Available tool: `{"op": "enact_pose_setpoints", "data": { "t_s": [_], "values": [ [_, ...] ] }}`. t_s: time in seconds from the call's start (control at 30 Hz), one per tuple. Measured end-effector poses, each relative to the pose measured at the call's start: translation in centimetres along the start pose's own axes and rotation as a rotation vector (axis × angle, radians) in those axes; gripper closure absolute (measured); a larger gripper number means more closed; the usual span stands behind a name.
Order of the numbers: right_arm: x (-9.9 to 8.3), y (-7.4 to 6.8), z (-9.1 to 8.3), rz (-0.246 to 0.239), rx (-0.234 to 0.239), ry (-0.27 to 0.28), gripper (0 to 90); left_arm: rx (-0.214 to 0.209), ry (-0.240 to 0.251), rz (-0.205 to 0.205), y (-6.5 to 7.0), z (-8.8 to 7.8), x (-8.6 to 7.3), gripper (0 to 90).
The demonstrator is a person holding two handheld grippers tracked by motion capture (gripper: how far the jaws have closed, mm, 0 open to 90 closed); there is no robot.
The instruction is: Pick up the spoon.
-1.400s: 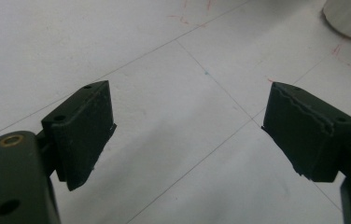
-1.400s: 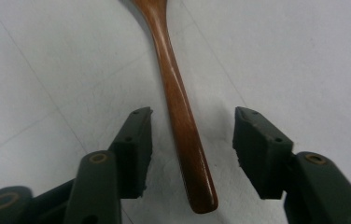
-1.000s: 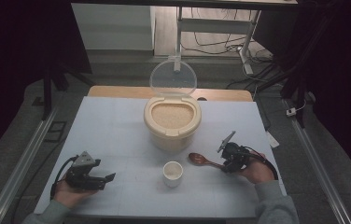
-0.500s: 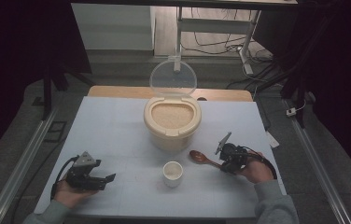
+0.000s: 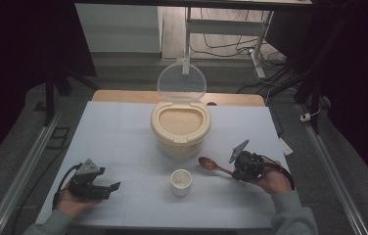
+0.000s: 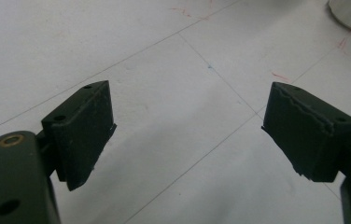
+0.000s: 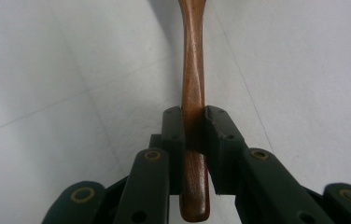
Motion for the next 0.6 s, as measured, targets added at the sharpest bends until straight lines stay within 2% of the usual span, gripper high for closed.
{"op": "enact_pose_setpoints", "data": {
  "t_s": [0.03,0.1,0.13,0.3,0.37,0.47,0.57,0.6],
  "values": [
    [0.0,-0.1,-0.5,-0.001,0.004,0.030,77.8,0.001,0.000,-0.001,0.0,0.0,0.0,16.2],
    [0.0,-0.3,-0.8,0.002,0.010,0.043,77.8,-0.002,0.000,-0.004,-0.1,0.0,-0.1,16.2],
    [0.0,-0.6,-1.6,0.004,0.014,0.074,77.8,-0.003,0.001,-0.004,0.0,0.0,-0.1,16.2],
    [0.2,-0.8,-2.9,0.009,0.013,0.121,77.8,-0.007,0.010,0.002,0.0,0.0,0.1,16.4],
    [0.7,-1.3,-3.8,-0.006,0.012,0.155,77.7,-0.009,0.014,0.003,-0.1,0.0,0.2,16.6],
    [1.3,-1.8,-4.5,-0.028,0.012,0.167,77.8,-0.013,0.018,0.009,0.0,0.0,0.3,16.7],
    [3.0,-2.8,-5.6,-0.068,0.001,0.199,77.8,-0.015,0.017,0.016,0.1,0.0,0.4,16.7],
    [3.0,-2.8,-5.6,-0.068,0.001,0.199,77.8,-0.017,0.018,0.018,0.1,0.1,0.5,16.7]
  ]
}}
Point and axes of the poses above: each handheld gripper's, and its own axes: z roughly forward along the jaws, x roughly out of its top, y roughly to its right, the point moved 9 cm from there along z, roughly forward along the jaws, and after that the axes turned 11 degrees about -x, right-handed, at the moved point
